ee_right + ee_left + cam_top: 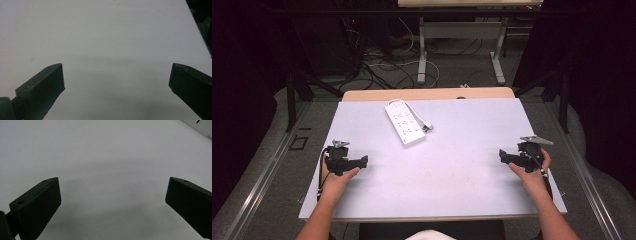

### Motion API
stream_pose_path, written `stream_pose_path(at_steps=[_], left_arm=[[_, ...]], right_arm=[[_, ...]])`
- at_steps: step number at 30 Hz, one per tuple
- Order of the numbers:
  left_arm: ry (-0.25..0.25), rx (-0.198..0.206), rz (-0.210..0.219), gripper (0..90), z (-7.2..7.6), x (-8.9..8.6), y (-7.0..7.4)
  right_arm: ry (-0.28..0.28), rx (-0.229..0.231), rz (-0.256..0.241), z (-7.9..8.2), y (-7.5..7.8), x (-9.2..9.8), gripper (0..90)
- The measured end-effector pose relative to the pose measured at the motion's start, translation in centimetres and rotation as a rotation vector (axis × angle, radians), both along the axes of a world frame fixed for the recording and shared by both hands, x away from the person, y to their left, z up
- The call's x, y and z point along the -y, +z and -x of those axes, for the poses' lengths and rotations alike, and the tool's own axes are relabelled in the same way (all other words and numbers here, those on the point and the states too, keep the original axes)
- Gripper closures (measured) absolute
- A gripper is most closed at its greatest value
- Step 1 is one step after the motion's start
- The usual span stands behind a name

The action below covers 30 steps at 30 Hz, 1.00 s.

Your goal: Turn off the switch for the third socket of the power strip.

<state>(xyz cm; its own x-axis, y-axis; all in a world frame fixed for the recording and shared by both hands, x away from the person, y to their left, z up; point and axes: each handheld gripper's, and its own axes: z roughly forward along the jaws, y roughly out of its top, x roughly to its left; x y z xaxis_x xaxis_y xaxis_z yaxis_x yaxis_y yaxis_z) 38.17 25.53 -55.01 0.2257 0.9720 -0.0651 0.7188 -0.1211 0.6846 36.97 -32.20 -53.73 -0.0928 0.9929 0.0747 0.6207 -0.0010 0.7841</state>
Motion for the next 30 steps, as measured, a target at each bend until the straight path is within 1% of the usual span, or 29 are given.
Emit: stream_pose_path(at_steps=[2, 3, 4, 5, 6, 7, 9, 11, 12, 13, 14, 15, 16, 17, 18, 22, 23, 24, 26, 27, 28, 30], left_arm=[[-0.006, 0.016, 0.008, 0.0, 0.3, 0.3, 0.4], [-0.010, 0.019, 0.012, 0.0, 0.5, 0.4, 0.6], [-0.014, 0.033, 0.018, 0.0, 0.6, 0.7, 0.7], [-0.022, 0.037, 0.012, 0.0, 0.8, 0.9, 1.0], [-0.026, 0.047, 0.016, 0.0, 0.9, 1.1, 1.1], [-0.037, 0.042, 0.008, 0.0, 1.0, 1.4, 1.3], [-0.050, 0.056, 0.005, 0.0, 1.2, 1.9, 1.4], [-0.066, 0.061, 0.001, 0.0, 1.4, 2.4, 1.5], [-0.076, 0.051, -0.006, 0.0, 1.5, 2.6, 1.6], [-0.077, 0.062, -0.002, 0.0, 1.5, 2.8, 1.6], [-0.087, 0.053, -0.010, 0.0, 1.6, 3.0, 1.7], [-0.090, 0.058, -0.010, 0.0, 1.6, 3.2, 1.7], [-0.092, 0.063, -0.011, 0.0, 1.7, 3.4, 1.7], [-0.100, 0.058, -0.013, 0.0, 1.7, 3.5, 1.7], [-0.100, 0.067, -0.010, 0.0, 1.7, 3.7, 1.7], [-0.118, 0.064, -0.009, 0.0, 1.9, 4.3, 1.8], [-0.126, 0.057, -0.014, 0.0, 1.9, 4.4, 1.9], [-0.131, 0.063, -0.017, 0.1, 2.0, 4.5, 1.9], [-0.140, 0.060, -0.022, 0.2, 2.1, 4.8, 1.9], [-0.140, 0.070, -0.019, 0.2, 2.1, 4.9, 1.8], [-0.150, 0.059, -0.027, 0.2, 2.1, 5.0, 1.9], [-0.149, 0.071, -0.021, 0.4, 2.2, 5.3, 1.8]], right_arm=[[0.011, 0.001, 0.007, 0.2, 0.1, 0.1, 0.0], [0.015, 0.005, 0.005, 0.6, 0.3, 0.0, 0.0], [0.015, 0.005, 0.005, 0.6, 0.3, 0.0, 0.0], [0.026, 0.012, 0.010, 0.8, 0.4, -0.1, 0.0], [0.030, 0.016, 0.017, 0.8, 0.5, -0.2, 0.0], [0.030, 0.016, 0.017, 0.8, 0.5, -0.2, 0.0], [0.032, 0.016, 0.023, 0.9, 0.5, -0.6, 0.0], [0.034, 0.016, 0.031, 0.9, 0.4, -0.6, 0.0], [0.036, 0.003, 0.024, 0.9, 0.4, -0.7, 0.0], [0.041, -0.010, 0.023, 0.9, 0.4, -0.8, 0.0], [0.040, -0.011, 0.025, 0.9, 0.4, -0.9, 0.0], [0.037, -0.016, 0.018, 1.0, 0.4, -1.0, 0.0], [0.038, -0.016, 0.020, 1.0, 0.4, -1.1, 0.0], [0.038, -0.016, 0.020, 1.0, 0.4, -1.1, 0.0], [0.040, -0.016, 0.023, 1.0, 0.4, -1.1, 0.0], [0.051, -0.013, 0.024, 1.1, 0.3, -1.4, 0.0], [0.051, -0.016, 0.023, 1.2, 0.3, -1.4, 0.0], [0.055, -0.016, 0.021, 1.2, 0.3, -1.5, 0.0], [0.063, -0.016, 0.020, 1.2, 0.3, -1.7, 0.0], [0.066, -0.016, 0.019, 1.2, 0.3, -1.8, 0.0], [0.061, -0.018, 0.016, 1.2, 0.3, -1.9, 0.0], [0.073, -0.016, 0.022, 1.2, 0.2, -2.0, 0.0]])
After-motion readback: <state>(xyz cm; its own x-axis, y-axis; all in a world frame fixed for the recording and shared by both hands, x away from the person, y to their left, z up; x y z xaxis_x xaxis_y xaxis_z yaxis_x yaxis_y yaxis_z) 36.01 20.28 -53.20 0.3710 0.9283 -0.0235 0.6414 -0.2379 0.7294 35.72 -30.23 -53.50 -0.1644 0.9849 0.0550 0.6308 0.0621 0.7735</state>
